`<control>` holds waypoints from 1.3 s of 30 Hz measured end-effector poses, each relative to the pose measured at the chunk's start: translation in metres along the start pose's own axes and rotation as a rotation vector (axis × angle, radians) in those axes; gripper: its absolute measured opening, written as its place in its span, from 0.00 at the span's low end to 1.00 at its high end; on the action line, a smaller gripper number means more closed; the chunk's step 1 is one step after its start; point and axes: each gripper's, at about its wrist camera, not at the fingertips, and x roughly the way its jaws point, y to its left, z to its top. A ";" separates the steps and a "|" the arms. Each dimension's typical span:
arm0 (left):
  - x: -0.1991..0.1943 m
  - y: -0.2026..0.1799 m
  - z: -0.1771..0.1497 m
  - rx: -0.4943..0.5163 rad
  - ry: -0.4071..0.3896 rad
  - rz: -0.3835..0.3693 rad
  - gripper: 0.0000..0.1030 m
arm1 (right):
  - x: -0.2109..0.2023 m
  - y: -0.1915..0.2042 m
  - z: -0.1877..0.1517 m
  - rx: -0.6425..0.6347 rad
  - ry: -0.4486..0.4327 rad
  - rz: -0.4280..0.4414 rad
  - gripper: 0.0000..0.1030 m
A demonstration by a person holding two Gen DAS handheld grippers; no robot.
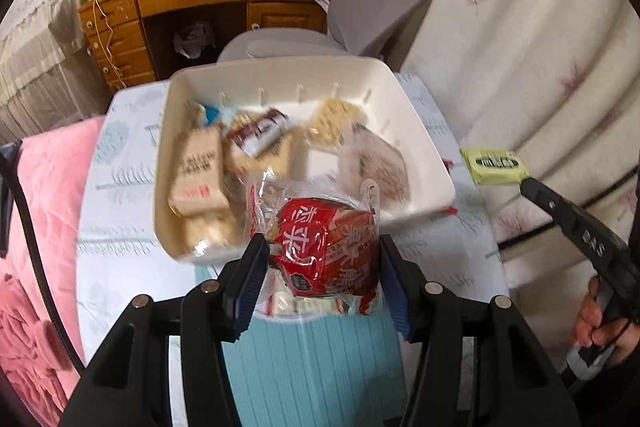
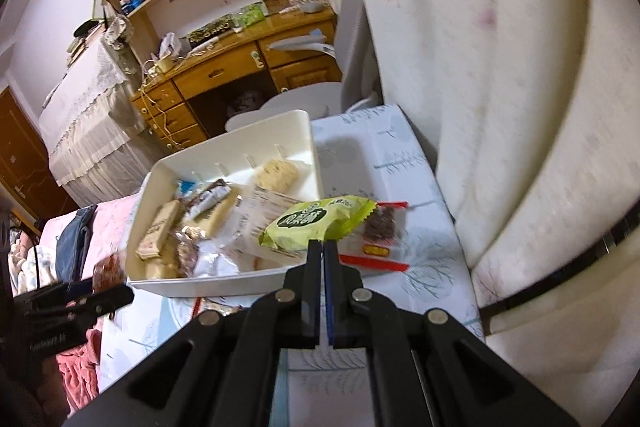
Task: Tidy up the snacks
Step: 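Drop both snacks into the white tray and open both grippers, then grasp the Lipo biscuit pack with the left gripper while the right grasps the brownie pack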
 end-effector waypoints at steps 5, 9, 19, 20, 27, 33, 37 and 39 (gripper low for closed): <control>0.003 0.013 0.023 -0.007 -0.040 0.022 0.52 | 0.006 0.017 0.007 -0.024 -0.005 0.021 0.01; 0.008 0.019 0.036 -0.009 -0.061 0.028 0.52 | 0.011 0.032 0.013 -0.047 -0.011 0.036 0.01; 0.019 0.022 0.045 -0.034 -0.052 0.028 0.74 | 0.025 0.048 0.022 -0.084 0.006 0.056 0.01; 0.019 0.022 0.044 -0.035 -0.047 0.026 0.75 | 0.027 0.049 0.022 -0.082 0.012 0.058 0.01; 0.023 0.021 0.031 -0.063 0.004 0.021 0.77 | 0.033 0.041 0.018 -0.064 0.057 0.048 0.01; 0.023 0.017 0.016 -0.088 0.036 0.019 0.82 | 0.031 0.032 0.016 -0.054 0.074 0.036 0.02; 0.025 0.014 0.003 -0.112 0.069 0.019 0.83 | 0.031 0.022 0.012 -0.050 0.094 0.018 0.02; 0.027 0.012 -0.003 -0.125 0.086 0.019 0.83 | 0.032 0.017 0.011 -0.046 0.106 0.011 0.07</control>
